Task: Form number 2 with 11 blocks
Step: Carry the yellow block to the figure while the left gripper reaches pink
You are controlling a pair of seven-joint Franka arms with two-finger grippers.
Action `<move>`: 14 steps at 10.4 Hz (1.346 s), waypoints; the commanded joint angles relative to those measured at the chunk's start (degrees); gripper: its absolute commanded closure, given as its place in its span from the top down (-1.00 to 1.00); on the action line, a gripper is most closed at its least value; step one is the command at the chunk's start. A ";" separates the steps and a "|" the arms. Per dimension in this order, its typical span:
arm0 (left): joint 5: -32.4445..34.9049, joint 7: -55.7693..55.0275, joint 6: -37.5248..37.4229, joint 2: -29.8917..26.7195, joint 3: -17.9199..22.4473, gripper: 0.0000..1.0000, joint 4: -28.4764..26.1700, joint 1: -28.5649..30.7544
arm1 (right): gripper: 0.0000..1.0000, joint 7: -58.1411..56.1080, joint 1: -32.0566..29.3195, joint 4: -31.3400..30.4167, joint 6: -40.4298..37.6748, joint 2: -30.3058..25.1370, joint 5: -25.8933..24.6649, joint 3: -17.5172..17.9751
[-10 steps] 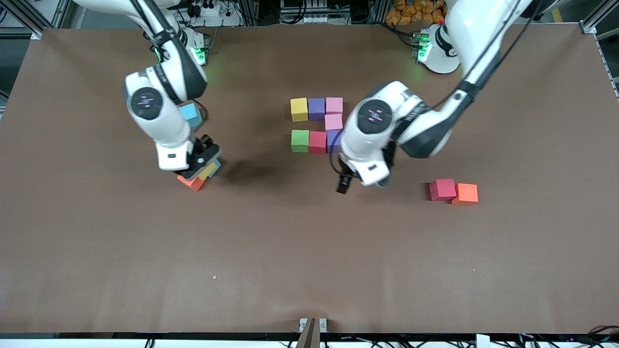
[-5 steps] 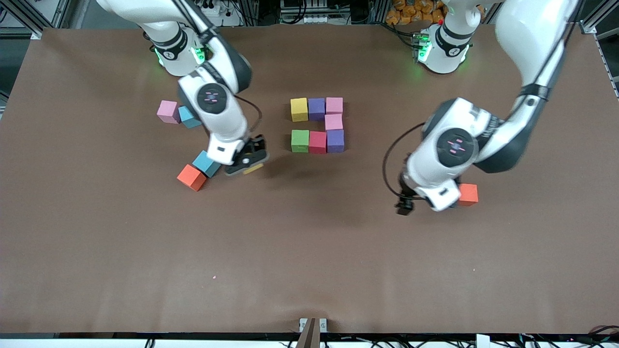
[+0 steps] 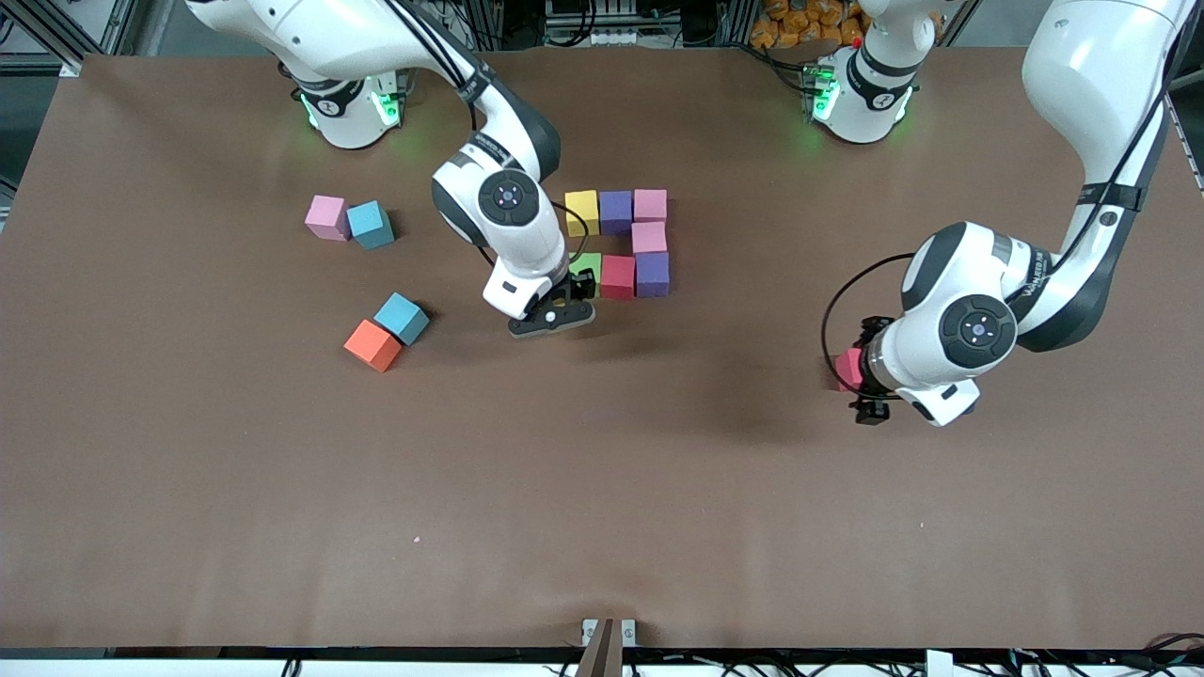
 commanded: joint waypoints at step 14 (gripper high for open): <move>3.12 0.78 14.20 1.83 -0.44 1.00 -11.72 6.30 | -0.19 12.77 4.86 4.89 2.03 8.31 -0.22 -1.34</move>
